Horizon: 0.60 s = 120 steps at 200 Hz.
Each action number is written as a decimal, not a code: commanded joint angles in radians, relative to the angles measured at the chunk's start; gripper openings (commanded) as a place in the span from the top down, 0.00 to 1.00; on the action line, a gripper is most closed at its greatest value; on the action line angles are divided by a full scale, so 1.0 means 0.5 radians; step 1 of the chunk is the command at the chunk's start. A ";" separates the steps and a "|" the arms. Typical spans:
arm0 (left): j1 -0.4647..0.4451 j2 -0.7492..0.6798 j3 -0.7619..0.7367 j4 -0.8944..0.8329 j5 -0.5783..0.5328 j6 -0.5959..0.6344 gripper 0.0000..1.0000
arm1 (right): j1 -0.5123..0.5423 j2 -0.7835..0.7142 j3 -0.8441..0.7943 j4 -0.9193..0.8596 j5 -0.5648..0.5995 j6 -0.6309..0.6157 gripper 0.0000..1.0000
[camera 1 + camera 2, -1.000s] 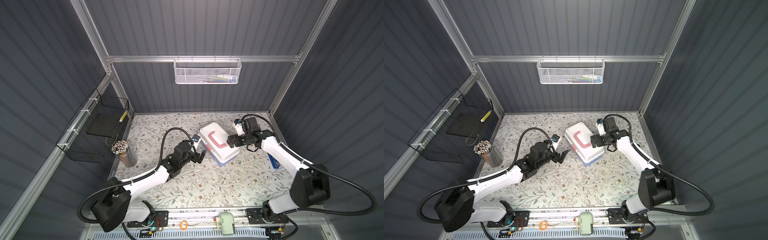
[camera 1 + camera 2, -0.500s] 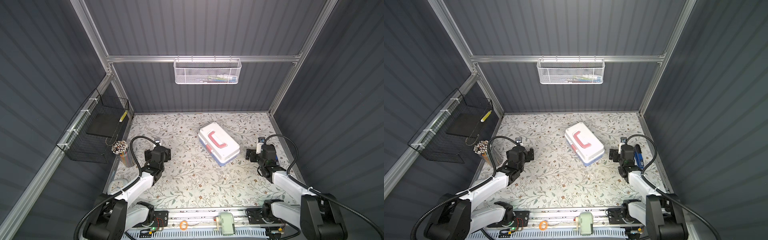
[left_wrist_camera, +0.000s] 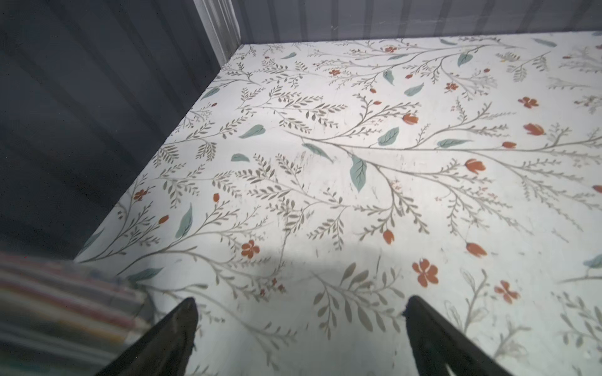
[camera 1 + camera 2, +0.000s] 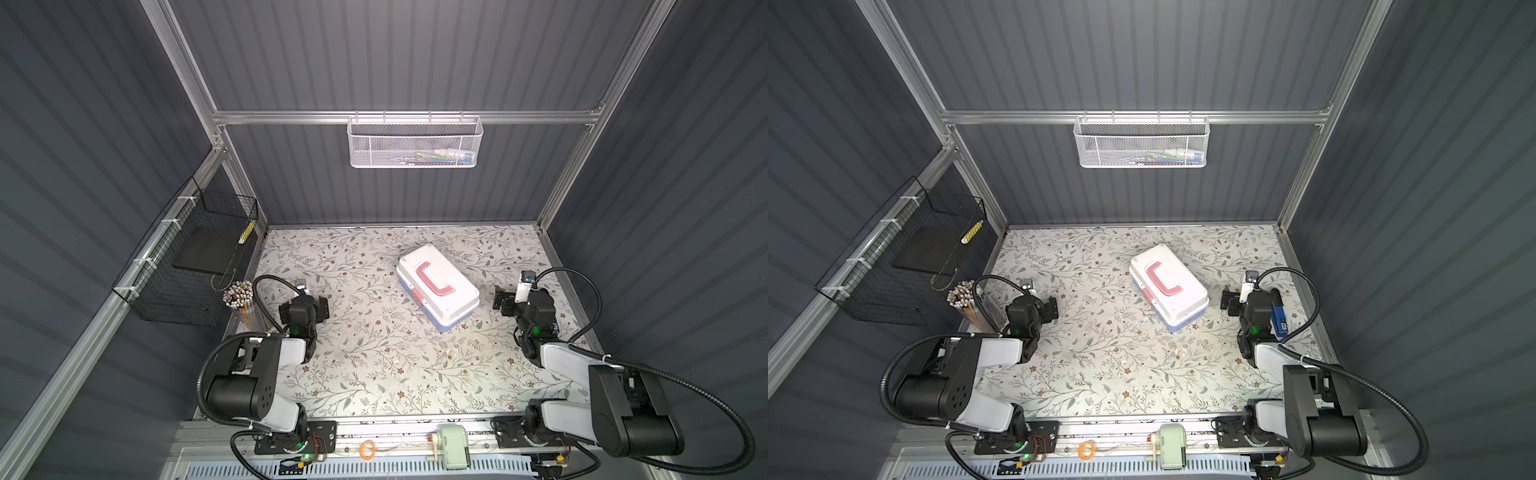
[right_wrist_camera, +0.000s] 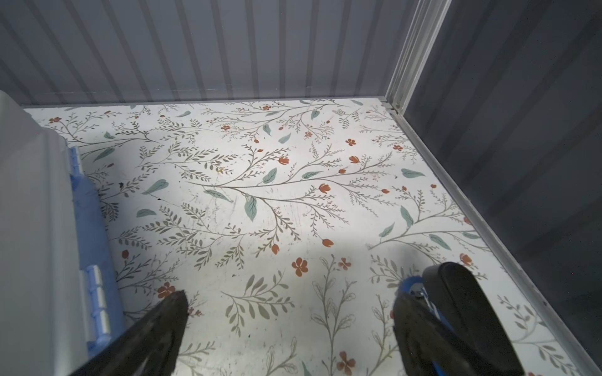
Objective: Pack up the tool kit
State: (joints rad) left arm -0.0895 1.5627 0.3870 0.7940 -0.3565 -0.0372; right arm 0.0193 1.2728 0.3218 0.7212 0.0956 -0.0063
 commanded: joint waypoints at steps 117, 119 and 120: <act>0.056 0.301 0.141 0.280 0.218 0.023 0.00 | -0.081 0.379 -0.034 0.593 0.129 0.127 0.01; 0.055 0.304 0.139 0.283 0.216 0.022 0.00 | -0.081 0.375 -0.033 0.590 0.130 0.126 0.01; 0.055 0.304 0.140 0.288 0.216 0.022 0.00 | -0.080 0.373 -0.035 0.588 0.130 0.128 0.01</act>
State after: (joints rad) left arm -0.0628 1.7134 0.4480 0.9211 -0.2596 -0.0364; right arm -0.0193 1.4578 0.2993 0.9775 0.1242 0.0448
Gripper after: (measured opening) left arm 0.997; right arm 0.989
